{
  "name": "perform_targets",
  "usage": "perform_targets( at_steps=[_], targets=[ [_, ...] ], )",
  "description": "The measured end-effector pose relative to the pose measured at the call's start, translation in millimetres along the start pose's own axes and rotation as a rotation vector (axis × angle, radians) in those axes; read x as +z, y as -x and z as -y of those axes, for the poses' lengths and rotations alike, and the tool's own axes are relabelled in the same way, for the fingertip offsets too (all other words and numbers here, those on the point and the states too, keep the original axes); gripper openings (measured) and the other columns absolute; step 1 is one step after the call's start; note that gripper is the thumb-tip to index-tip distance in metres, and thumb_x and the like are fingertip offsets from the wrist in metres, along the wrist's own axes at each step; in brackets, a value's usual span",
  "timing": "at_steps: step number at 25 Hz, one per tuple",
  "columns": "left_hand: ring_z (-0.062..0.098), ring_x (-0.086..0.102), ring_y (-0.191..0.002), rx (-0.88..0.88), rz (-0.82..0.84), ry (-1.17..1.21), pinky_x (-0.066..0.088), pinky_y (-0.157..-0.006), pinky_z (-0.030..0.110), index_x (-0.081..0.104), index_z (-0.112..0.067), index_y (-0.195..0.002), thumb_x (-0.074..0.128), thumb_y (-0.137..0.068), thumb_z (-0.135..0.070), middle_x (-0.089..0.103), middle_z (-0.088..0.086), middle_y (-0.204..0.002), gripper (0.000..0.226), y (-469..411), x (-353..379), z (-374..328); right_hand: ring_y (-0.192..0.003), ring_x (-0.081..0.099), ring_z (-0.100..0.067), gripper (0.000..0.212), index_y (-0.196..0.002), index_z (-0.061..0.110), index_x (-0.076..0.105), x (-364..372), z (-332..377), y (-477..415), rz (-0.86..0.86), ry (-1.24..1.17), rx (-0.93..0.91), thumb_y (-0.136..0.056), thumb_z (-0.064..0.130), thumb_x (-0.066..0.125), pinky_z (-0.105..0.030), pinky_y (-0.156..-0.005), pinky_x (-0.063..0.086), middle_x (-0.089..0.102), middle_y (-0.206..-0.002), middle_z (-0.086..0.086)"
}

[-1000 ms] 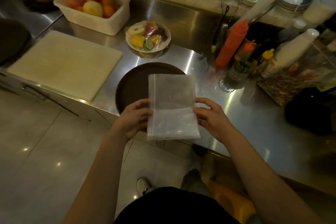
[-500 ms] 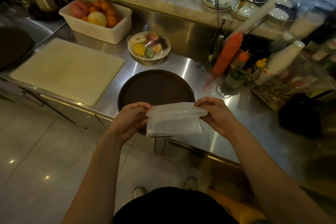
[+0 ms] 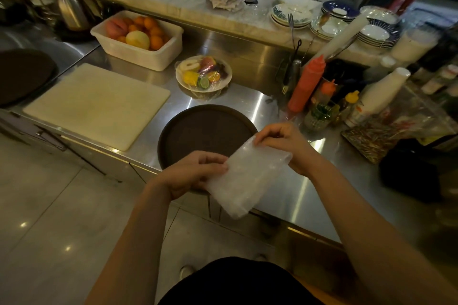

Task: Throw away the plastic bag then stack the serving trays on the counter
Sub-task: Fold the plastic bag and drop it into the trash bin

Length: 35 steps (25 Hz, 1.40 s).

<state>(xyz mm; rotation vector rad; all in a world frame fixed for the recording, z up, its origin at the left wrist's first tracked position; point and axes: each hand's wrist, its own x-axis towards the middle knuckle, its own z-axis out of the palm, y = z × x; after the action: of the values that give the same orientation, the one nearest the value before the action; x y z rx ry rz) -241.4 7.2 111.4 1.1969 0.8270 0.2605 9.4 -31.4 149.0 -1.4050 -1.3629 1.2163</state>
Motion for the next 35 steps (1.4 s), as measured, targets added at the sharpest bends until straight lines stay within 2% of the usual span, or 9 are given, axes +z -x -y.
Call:
perform_targets(
  at_steps=[2,6,8,13,17,21,25,29,35],
  targets=[
    [0.021,0.07,-0.102,0.028,0.008,-0.043,0.057,-0.075,0.029,0.072,-0.019,-0.112,0.065,-0.088,-0.026,0.072,0.003,-0.112,0.026,0.2,4.6,0.1,-0.082,0.066,-0.001,0.029,-0.08,0.021,0.074,0.9,1.6,-0.5,-0.033,0.017,0.007,-0.09,0.0,0.057,-0.017,-0.068,0.053,0.071,-0.084,0.009],
    [0.024,0.071,-0.097,0.038,-0.041,-0.004,0.057,-0.075,0.034,0.07,-0.015,-0.11,0.064,-0.088,-0.021,0.072,0.004,-0.107,0.023,-0.2,6.8,1.9,-0.082,0.07,-0.01,0.022,-0.114,0.027,0.066,-4.5,-5.4,4.3,-0.023,-0.186,0.117,-0.093,0.021,0.06,-0.022,-0.067,0.055,0.073,-0.089,0.005],
    [0.022,0.072,-0.092,0.048,-0.107,0.044,0.058,-0.072,0.035,0.071,-0.015,-0.106,0.064,-0.088,-0.02,0.073,0.001,-0.102,0.02,-0.7,7.5,2.9,-0.087,0.07,-0.013,0.022,-0.112,0.029,0.067,-7.2,-11.5,8.0,-0.03,-0.285,0.177,-0.092,0.031,0.061,-0.027,-0.069,0.055,0.071,-0.096,0.005],
    [0.023,0.07,-0.094,0.102,-0.32,0.161,0.056,-0.066,0.029,0.072,-0.018,-0.096,0.063,-0.088,-0.019,0.073,0.001,-0.1,0.012,-5.2,11.4,8.2,-0.097,0.071,-0.031,0.057,-0.114,0.018,0.064,4.8,-33.8,16.0,-0.079,-0.514,0.358,-0.075,0.059,0.07,-0.04,-0.077,0.058,0.074,-0.103,-0.013],
    [0.023,0.07,-0.096,0.104,-0.389,0.186,0.056,-0.069,0.029,0.071,-0.018,-0.098,0.064,-0.088,-0.02,0.073,0.002,-0.102,0.013,-9.9,17.3,11.5,-0.097,0.071,-0.025,0.046,-0.114,0.018,0.065,22.2,-44.0,22.0,-0.075,-0.428,0.315,-0.074,0.038,0.079,-0.037,-0.075,0.059,0.073,-0.106,-0.005],
    [0.021,0.073,-0.094,0.078,-0.342,0.186,0.058,-0.069,0.029,0.07,-0.017,-0.104,0.065,-0.088,-0.017,0.074,0.003,-0.103,0.018,-11.0,23.1,10.1,-0.094,0.071,-0.022,0.025,-0.108,0.016,0.067,25.6,-42.1,25.0,-0.178,-0.368,0.275,-0.083,0.018,0.071,-0.032,-0.07,0.059,0.071,-0.107,-0.005],
    [0.017,0.074,-0.092,0.101,-0.321,0.177,0.058,-0.069,0.028,0.069,-0.021,-0.108,0.066,-0.088,-0.022,0.075,-0.002,-0.102,0.021,-9.2,26.3,5.0,-0.098,0.069,-0.023,0.025,-0.11,0.014,0.064,22.0,-38.0,26.6,-0.169,-0.288,0.252,-0.086,0.016,0.069,-0.033,-0.073,0.06,0.069,-0.11,-0.006],
    [0.018,0.073,-0.093,0.114,-0.332,0.14,0.059,-0.072,0.032,0.07,-0.016,-0.105,0.066,-0.087,-0.017,0.074,0.0,-0.103,0.019,-8.9,26.4,1.9,-0.1,0.068,-0.025,0.026,-0.111,0.014,0.064,18.3,-36.8,27.5,-0.162,-0.323,0.256,-0.086,0.015,0.069,-0.034,-0.074,0.059,0.068,-0.111,-0.007],
    [0.014,0.073,-0.087,0.122,-0.331,0.17,0.057,-0.064,0.026,0.07,-0.01,-0.106,0.068,-0.086,-0.013,0.075,-0.002,-0.096,0.021,-6.6,24.7,0.8,-0.101,0.068,-0.03,0.029,-0.112,0.018,0.067,11.6,-38.7,27.4,-0.079,-0.421,0.255,-0.083,0.012,0.069,-0.038,-0.076,0.058,0.066,-0.115,-0.011]
  ],
)
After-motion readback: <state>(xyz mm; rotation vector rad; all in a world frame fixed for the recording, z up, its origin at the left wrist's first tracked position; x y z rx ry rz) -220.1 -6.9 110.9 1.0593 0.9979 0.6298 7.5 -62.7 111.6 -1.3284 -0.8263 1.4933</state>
